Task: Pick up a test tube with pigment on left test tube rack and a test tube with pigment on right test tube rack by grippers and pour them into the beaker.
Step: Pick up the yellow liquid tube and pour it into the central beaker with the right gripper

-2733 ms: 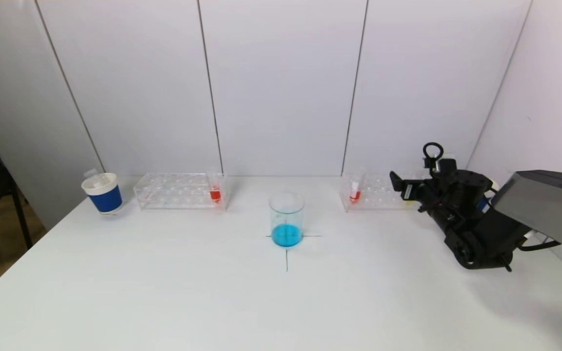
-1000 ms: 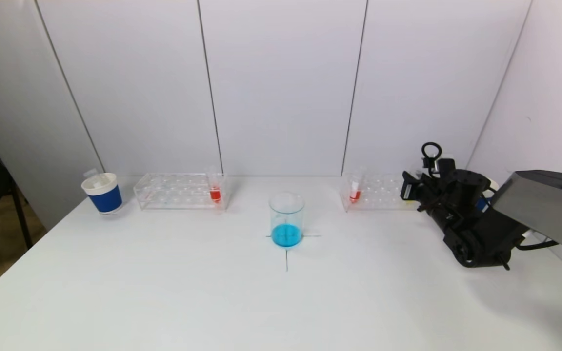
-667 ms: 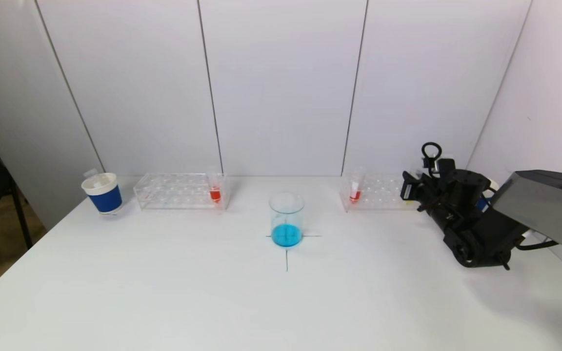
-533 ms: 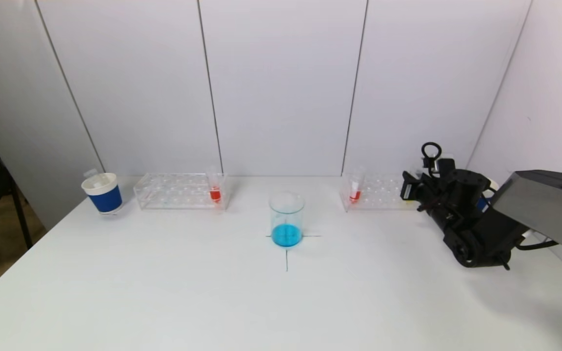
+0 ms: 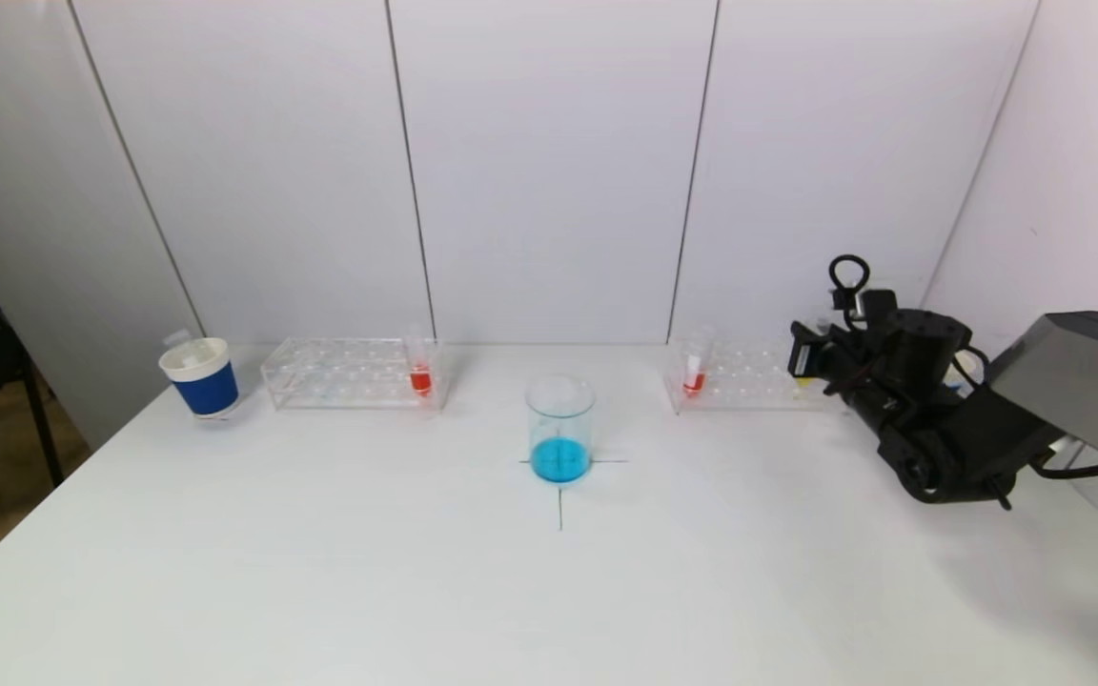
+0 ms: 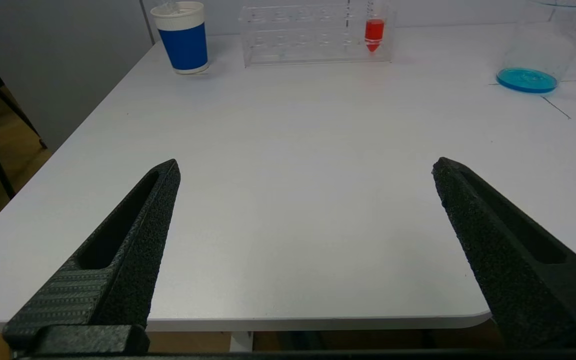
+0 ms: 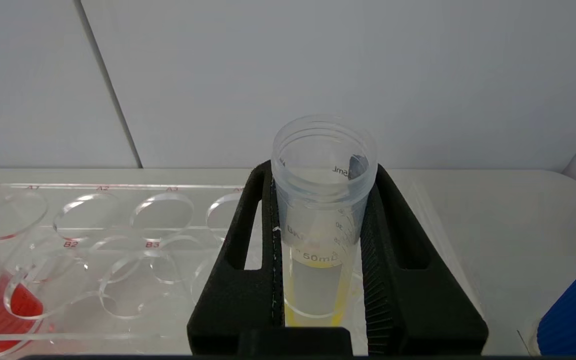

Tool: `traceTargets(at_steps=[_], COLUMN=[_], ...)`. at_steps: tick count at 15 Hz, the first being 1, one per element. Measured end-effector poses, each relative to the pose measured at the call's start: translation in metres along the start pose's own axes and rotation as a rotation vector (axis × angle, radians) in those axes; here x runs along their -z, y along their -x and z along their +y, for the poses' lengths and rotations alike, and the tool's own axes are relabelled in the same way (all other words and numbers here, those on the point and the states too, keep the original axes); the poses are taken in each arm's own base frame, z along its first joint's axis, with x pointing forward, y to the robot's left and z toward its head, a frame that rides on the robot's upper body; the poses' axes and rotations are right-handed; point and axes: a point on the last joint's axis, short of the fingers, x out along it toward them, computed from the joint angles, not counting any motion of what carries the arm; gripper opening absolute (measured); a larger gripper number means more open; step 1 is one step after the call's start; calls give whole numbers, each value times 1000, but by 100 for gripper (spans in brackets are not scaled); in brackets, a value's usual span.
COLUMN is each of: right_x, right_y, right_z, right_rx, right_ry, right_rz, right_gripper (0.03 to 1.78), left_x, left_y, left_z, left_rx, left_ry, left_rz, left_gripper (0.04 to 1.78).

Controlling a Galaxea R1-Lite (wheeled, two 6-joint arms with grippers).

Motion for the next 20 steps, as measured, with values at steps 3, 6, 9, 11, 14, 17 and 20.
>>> traceTargets(at_steps=[3, 6, 9, 11, 14, 17, 20], right_x=[-25, -57, -96, -126, -171, -211, -245], right_y=[2, 5, 9, 12, 15, 20, 24], right_z=[-1, -2, -3, -1, 4, 8, 13], right_rx=[-1, 2, 4, 5, -7, -19, -50], right_ry=[9, 8, 6, 4, -3, -3, 1], right_rz=[-17, -31, -45, -60, -55, -18, 0], right_gripper=[50, 50, 50, 50, 50, 50, 50], left_x=[0, 0, 0, 0, 0, 0, 0], left_y=[0, 0, 0, 0, 0, 0, 0], left_z=[0, 0, 0, 0, 0, 0, 0], left_rx=[2, 3, 3, 4, 4, 4, 4], left_ry=[0, 0, 0, 0, 0, 0, 0], left_rz=[0, 0, 0, 0, 0, 0, 0], left_gripper=[176, 176, 176, 176, 176, 176, 176])
